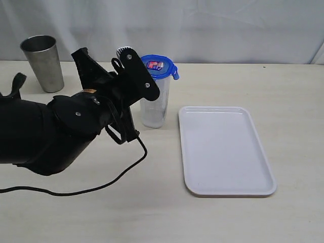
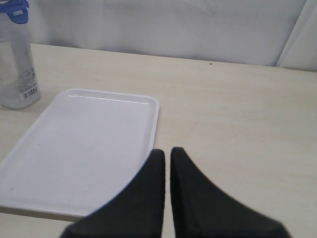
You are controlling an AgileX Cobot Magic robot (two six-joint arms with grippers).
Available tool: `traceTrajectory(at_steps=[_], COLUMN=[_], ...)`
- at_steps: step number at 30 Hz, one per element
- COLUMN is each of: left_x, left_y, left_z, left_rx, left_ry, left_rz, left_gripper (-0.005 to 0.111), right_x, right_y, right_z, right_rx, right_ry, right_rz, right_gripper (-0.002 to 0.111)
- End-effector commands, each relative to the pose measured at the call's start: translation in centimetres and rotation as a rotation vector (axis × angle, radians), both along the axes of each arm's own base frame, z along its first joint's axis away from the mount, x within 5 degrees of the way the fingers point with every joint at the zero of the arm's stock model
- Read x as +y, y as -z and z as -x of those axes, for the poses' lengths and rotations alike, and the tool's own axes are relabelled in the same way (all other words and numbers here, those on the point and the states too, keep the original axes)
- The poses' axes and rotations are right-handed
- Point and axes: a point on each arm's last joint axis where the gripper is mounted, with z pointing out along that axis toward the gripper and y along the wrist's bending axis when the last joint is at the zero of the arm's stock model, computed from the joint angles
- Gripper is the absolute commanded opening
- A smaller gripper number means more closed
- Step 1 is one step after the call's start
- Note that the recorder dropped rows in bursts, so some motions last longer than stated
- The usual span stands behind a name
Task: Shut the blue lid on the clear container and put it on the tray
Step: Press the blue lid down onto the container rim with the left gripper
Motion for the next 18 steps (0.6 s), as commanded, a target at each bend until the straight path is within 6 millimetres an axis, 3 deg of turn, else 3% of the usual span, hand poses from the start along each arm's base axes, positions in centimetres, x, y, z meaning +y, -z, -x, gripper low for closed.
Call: traceTrajectory(at_steps=[1, 10, 14, 18], left_x=[-0.2, 1.5, 2.9, 2.6], left_y=[-0.4, -2.8, -4.1, -5.4], left_z=[0.1, -4.7, -6.4, -7.3], left_rx=[0.027, 0.3, 0.284, 0.34], left_ry=[0.016, 0.02, 0.005, 0.096], left_rz=[0.123, 0.541, 0.587, 0.645], left_gripper=[0.0, 0.0, 0.0, 0.0], right_x=[0.0, 0.0, 0.0, 0.0], right_y=[0.0, 0.0, 0.0, 0.0], right_z=[0.0, 0.0, 0.0, 0.0], right_rx=[-0.012, -0.012, -0.012, -0.012], right_ry=[0.003, 0.003, 0.003, 0.003], right_rz=[-0.001, -0.001, -0.001, -0.001], right_gripper=[0.005, 0.005, 0.005, 0.005])
